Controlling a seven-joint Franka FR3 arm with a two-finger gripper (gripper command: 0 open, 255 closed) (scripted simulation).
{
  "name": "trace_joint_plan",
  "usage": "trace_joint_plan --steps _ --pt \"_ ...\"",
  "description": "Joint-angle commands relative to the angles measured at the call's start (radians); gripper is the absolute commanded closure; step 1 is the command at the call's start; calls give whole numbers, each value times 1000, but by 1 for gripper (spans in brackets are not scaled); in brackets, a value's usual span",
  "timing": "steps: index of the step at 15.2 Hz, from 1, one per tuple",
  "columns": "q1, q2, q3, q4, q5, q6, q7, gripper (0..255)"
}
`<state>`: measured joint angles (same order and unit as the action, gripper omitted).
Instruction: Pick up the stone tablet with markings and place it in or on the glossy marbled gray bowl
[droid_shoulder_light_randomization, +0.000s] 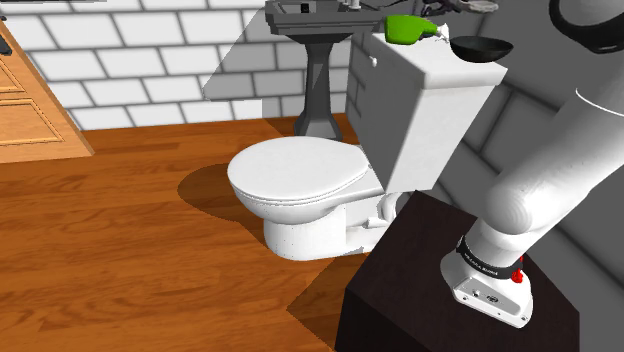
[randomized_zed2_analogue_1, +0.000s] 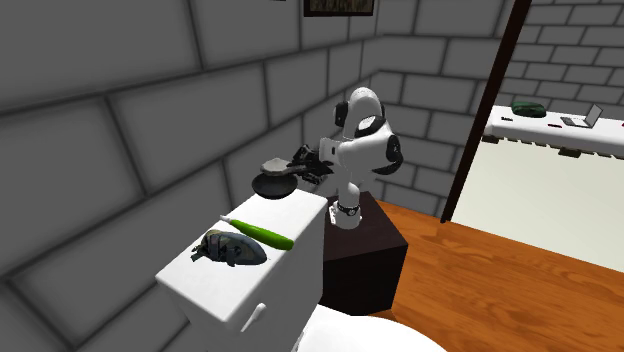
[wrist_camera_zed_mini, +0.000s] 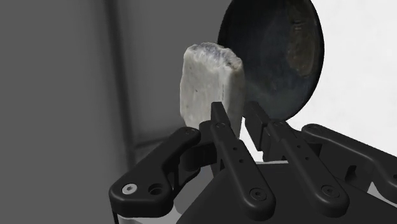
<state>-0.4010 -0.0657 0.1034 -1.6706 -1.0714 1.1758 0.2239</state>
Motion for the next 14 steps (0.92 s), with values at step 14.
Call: trace_joint_plan --steps 14 --pt "-31 -137 -55 -290 24 152 96 255"
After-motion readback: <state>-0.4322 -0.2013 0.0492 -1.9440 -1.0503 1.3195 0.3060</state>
